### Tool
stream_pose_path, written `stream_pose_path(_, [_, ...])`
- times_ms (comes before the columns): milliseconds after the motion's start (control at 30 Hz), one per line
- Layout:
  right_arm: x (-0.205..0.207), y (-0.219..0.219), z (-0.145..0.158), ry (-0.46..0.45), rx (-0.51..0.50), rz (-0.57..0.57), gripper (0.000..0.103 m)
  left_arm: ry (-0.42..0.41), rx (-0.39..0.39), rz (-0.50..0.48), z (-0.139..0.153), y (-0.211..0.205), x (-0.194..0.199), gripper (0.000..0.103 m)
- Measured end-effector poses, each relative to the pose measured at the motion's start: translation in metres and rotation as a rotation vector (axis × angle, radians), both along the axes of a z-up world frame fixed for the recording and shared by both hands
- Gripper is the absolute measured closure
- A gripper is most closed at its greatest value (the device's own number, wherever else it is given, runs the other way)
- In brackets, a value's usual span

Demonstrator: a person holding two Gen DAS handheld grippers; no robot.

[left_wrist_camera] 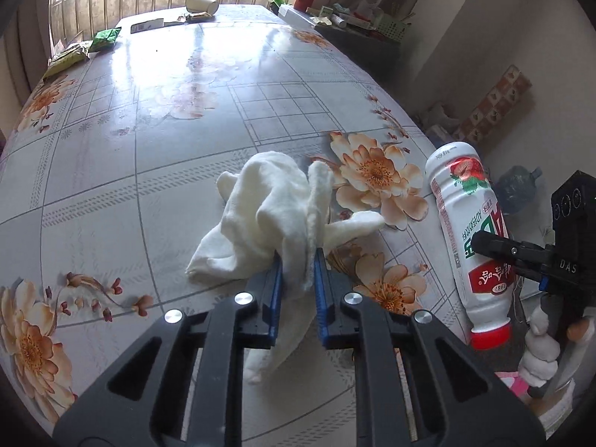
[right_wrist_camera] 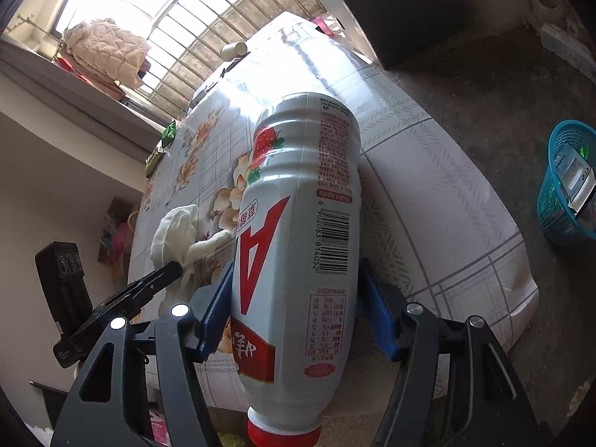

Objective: Collect trash
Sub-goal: 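Grasp the white red-capped bottle with the right tool while the left tool grasps the white cloth, then carry the cloth and bottle over the blue wastebasket with both tools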

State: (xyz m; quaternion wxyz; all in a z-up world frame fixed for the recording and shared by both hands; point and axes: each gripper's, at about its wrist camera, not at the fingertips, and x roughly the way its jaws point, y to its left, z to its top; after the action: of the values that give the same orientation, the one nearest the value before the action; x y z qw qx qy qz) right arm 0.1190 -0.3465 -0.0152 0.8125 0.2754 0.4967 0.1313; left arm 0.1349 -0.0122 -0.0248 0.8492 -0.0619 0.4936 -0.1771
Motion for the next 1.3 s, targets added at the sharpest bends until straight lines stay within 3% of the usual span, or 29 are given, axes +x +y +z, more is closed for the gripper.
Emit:
stream_pose_path(67, [0.0, 0.003, 0.0, 0.009, -0.006, 0.0, 0.04, 0.0, 0.021, 0.004, -0.003, 0.003, -0.011, 0.087])
stream_pose_path(200, [-0.002, 0.005, 0.0, 0.025, -0.015, -0.014, 0.04, -0.023, 0.052, 0.027, -0.004, 0.006, -0.017, 0.067])
stream_pose_path(333, [-0.002, 0.005, -0.001, 0.023, 0.001, -0.033, 0.04, -0.058, 0.075, 0.048, -0.005, 0.001, -0.01, 0.066])
stream_pose_path(400, [-0.002, 0.003, -0.002, 0.017, 0.011, -0.041, 0.04, -0.071, 0.084, 0.054, -0.005, -0.002, -0.008, 0.068])
stream_pose_path(467, [-0.003, 0.002, -0.003, 0.013, 0.019, -0.052, 0.043, -0.082, 0.094, 0.052, -0.005, -0.005, -0.005, 0.083])
stream_pose_path(600, [-0.007, 0.001, -0.003, 0.008, 0.031, -0.057, 0.043, -0.108, 0.117, 0.038, 0.0, -0.012, -0.008, 0.091])
stream_pose_path(1300, [-0.022, -0.01, 0.02, -0.055, 0.08, -0.051, 0.044, -0.248, 0.135, 0.013, 0.043, -0.016, -0.041, 0.091])
